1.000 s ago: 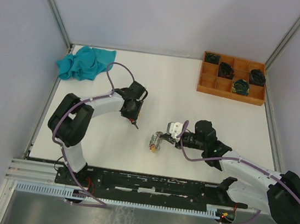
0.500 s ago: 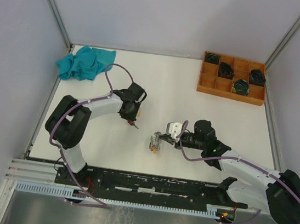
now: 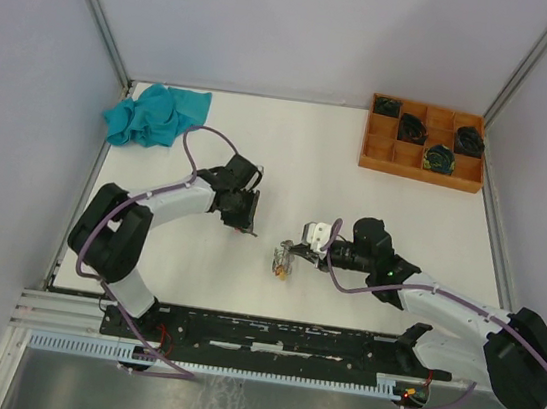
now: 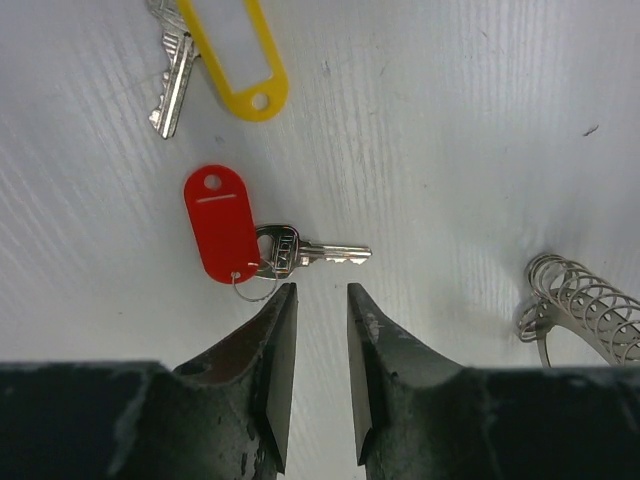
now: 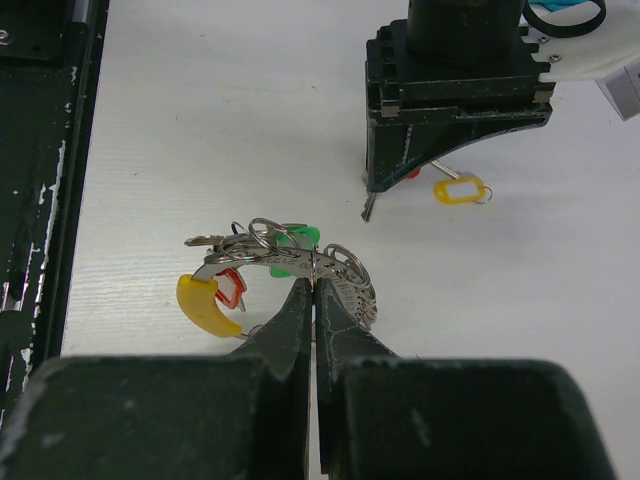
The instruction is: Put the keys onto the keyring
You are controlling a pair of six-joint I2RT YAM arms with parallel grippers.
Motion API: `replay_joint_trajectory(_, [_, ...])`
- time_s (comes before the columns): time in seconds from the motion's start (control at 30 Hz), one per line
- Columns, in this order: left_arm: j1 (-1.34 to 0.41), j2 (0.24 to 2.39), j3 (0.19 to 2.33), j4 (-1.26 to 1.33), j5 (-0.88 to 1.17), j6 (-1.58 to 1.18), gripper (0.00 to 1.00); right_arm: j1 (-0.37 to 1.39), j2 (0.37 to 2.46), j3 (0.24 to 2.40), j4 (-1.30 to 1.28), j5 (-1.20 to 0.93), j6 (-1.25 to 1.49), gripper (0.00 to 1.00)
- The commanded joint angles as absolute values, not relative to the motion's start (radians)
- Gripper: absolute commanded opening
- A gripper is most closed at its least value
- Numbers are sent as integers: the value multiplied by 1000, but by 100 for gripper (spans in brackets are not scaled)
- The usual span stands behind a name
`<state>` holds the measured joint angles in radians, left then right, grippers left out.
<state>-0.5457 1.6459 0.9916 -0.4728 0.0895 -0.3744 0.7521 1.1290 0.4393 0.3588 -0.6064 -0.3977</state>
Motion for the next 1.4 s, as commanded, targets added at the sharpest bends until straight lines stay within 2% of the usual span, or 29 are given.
replay_joint_trajectory(0.0, [-551, 1582, 993, -460, 104, -393, 34, 754, 1144, 472, 330, -616, -398, 1])
replay_joint_trajectory(0.23, [-562, 1573, 1041, -543, -38, -219, 38, 753, 1149, 478, 321, -622, -399, 1])
replay_joint_trajectory(0.5, [-689, 1689, 1125, -643, -187, -7, 38, 754, 1164, 485, 314, -632, -400, 1])
replay_joint_trajectory(1.0, [-796, 1816, 1180, -684, -420, 67, 33, 755, 1172, 490, 307, -650, -397, 1])
replay_joint_trajectory(1.17, [-800, 1828, 1178, -683, -435, 77, 30, 753, 1175, 491, 307, -656, -393, 1])
replay_joint_trajectory(1.37, [-809, 1829, 1166, -652, -462, 106, 31, 755, 1175, 492, 307, -663, -391, 1])
